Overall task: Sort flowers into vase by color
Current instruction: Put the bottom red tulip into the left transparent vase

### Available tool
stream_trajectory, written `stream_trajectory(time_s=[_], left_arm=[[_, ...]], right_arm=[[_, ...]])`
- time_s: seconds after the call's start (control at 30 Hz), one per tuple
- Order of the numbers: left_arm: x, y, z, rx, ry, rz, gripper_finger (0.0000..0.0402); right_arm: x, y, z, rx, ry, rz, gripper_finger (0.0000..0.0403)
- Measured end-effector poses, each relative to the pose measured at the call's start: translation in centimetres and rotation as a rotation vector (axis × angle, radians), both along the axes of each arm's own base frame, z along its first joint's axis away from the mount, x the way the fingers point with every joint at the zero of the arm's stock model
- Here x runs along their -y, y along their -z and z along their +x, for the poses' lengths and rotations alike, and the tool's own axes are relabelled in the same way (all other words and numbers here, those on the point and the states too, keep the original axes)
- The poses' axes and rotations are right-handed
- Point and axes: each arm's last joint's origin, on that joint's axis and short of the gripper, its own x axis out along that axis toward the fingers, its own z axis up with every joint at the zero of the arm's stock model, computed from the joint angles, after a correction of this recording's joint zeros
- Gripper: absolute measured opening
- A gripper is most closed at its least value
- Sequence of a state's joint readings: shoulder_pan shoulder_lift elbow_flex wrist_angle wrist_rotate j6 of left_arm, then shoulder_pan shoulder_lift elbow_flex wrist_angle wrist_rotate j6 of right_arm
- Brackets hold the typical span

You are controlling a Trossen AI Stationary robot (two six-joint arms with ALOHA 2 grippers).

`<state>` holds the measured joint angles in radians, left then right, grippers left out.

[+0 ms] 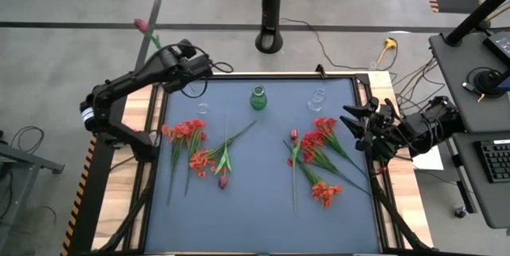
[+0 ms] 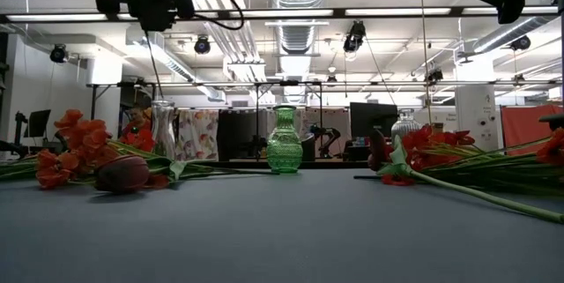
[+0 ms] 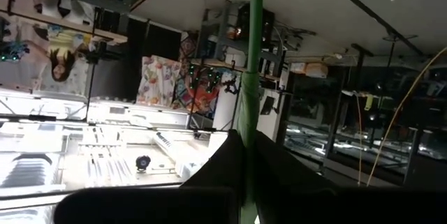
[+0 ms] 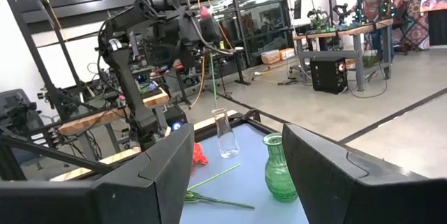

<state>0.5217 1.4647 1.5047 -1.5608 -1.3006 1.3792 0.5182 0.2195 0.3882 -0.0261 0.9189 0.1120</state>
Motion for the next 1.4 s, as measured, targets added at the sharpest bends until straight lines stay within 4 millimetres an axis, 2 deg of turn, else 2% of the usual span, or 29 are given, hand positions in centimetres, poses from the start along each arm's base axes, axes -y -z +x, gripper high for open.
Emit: stream_trajectory(time_s=[0.67,0.9,1.13,1.4], left_arm=[[-0.34,0.55,0.57,-0.004,-0.003,-0.007,0.0014],[-0.31,0.68,0.61,0.057,-0.014,-0.028,0.0015],[-0.34,0.57,0.59,-0.033,0.008,-0.031,0.0016],[-0.37,0.55,0.62,-0.034,0.008,-0.023,0.0016]], right_arm=[[0.00,0.00,0.00,0.000,-0.001,0.000,0.0210],[0.00,0.00,0.00,0.000,-0.001,0.000,0.0210],[0.00,0.00,0.00,0.000,-0.001,0.000,0.0210],[0.00,0.00,0.00,0.000,-0.001,0.000,0.0210]])
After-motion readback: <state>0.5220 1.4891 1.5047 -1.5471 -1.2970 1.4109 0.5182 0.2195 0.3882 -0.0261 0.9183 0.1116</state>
